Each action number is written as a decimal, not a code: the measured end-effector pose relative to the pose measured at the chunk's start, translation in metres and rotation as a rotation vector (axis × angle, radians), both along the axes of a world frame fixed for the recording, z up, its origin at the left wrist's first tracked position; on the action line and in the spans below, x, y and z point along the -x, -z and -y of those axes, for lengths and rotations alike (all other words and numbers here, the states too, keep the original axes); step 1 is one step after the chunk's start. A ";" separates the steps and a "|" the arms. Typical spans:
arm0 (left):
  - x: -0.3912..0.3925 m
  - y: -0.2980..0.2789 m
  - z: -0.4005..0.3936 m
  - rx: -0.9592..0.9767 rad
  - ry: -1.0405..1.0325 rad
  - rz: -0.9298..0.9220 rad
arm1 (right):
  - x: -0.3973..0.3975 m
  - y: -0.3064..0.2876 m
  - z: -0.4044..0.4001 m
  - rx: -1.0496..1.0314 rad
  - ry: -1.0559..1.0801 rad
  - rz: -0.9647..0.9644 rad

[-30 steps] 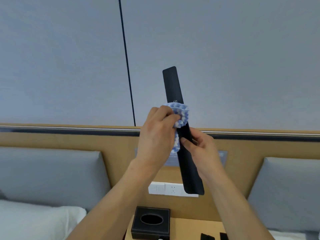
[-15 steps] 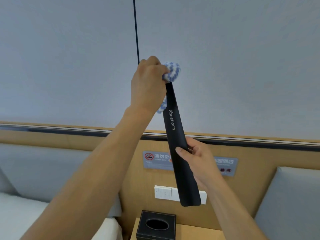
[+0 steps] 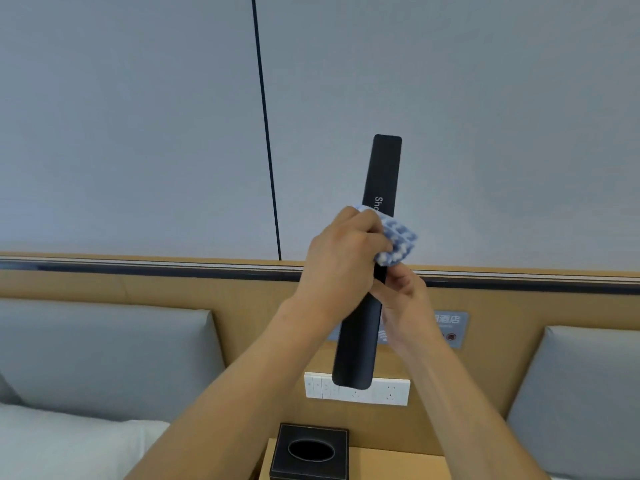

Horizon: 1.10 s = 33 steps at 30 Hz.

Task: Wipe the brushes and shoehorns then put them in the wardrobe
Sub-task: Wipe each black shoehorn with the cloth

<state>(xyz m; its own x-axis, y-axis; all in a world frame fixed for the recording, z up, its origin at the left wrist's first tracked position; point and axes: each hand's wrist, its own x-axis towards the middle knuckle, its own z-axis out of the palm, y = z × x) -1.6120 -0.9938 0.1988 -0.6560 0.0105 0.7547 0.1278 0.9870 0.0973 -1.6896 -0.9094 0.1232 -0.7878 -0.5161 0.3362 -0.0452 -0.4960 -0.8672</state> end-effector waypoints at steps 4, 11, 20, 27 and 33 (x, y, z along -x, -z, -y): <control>-0.006 -0.003 0.014 0.029 0.041 0.096 | 0.002 0.006 -0.008 -0.037 -0.223 0.009; -0.017 0.008 0.019 0.097 0.032 0.161 | 0.004 0.011 -0.017 0.005 -0.517 0.199; -0.026 0.038 0.026 0.170 -0.027 0.157 | 0.015 0.015 -0.010 0.139 -0.412 0.608; -0.032 0.043 0.049 0.059 -0.174 0.007 | 0.017 0.013 -0.009 0.291 -0.222 0.607; -0.041 0.039 0.077 -0.103 -0.444 -0.021 | 0.018 0.010 -0.010 0.371 -0.188 0.590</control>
<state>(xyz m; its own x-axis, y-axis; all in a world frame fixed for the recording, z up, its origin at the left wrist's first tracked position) -1.5708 -1.0711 0.1594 -0.5645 -0.3443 0.7502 -0.3026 0.9319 0.2000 -1.7072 -0.8993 0.1131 -0.8012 -0.5952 0.0621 0.4937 -0.7161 -0.4935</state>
